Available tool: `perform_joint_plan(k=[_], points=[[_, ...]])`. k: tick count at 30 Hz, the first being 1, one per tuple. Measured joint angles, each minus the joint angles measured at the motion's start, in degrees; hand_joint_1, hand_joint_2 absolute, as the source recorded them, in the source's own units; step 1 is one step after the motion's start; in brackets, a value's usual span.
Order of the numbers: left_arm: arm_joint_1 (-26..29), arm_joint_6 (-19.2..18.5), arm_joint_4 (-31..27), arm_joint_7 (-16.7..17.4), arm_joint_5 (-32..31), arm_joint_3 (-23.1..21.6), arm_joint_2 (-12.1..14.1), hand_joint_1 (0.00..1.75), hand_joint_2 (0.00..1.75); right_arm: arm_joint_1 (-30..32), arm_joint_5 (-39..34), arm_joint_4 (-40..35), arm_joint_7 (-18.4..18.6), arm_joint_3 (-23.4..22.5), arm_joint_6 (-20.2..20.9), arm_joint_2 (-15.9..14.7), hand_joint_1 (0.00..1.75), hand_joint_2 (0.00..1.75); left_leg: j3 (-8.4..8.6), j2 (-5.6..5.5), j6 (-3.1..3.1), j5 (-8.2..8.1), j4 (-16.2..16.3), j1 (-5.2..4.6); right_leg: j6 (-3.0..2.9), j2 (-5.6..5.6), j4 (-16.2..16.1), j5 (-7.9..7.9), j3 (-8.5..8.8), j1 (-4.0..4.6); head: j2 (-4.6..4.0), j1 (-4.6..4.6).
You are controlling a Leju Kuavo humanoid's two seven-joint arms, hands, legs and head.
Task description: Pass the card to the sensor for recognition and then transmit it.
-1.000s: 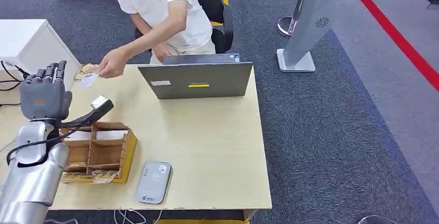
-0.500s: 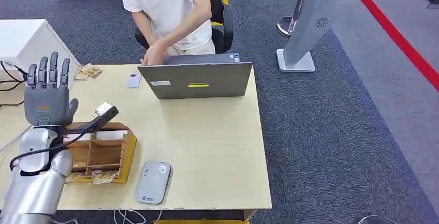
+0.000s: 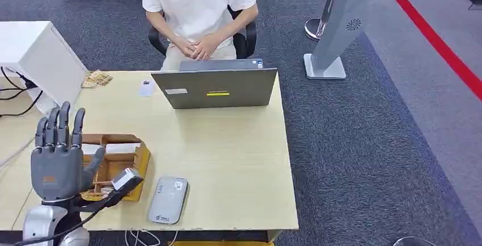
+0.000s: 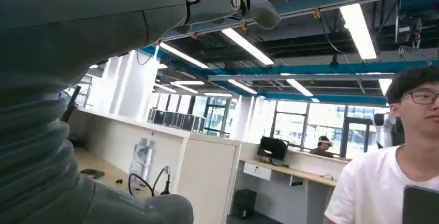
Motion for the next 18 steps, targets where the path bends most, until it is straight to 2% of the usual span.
perform_joint_plan(k=[7, 12, 18], points=[[3.26, -1.94, -3.34, 0.61, -0.98, -2.47, -0.44, 0.0, 1.75, 0.02, -0.57, 0.0, -0.22, -1.25, -0.3, 0.13, 0.0, 0.0, 0.01, -0.03, 0.0, 0.01, 0.0, 0.0, 0.0, -0.05, 0.0, 0.01, 0.05, 0.0, 0.0, 0.02], [4.16, -5.09, -3.67, 1.11, -1.03, -3.74, -0.41, 0.0, 1.75, 0.01, -0.74, -0.02, -0.37, -1.46, -0.33, 0.28, 0.0, 0.0, 0.01, -0.04, 0.0, 0.01, 0.0, 0.0, 0.0, -0.05, 0.0, 0.0, 0.05, 0.0, 0.0, 0.0], [5.46, -7.08, -3.67, 1.49, -0.59, -4.72, -0.35, 0.0, 1.75, 0.02, -0.81, -0.02, -0.35, -1.95, -0.31, 0.28, 0.0, 0.0, 0.01, -0.04, 0.0, 0.0, 0.0, 0.0, 0.0, -0.05, 0.0, 0.0, 0.05, 0.0, 0.0, 0.0]])
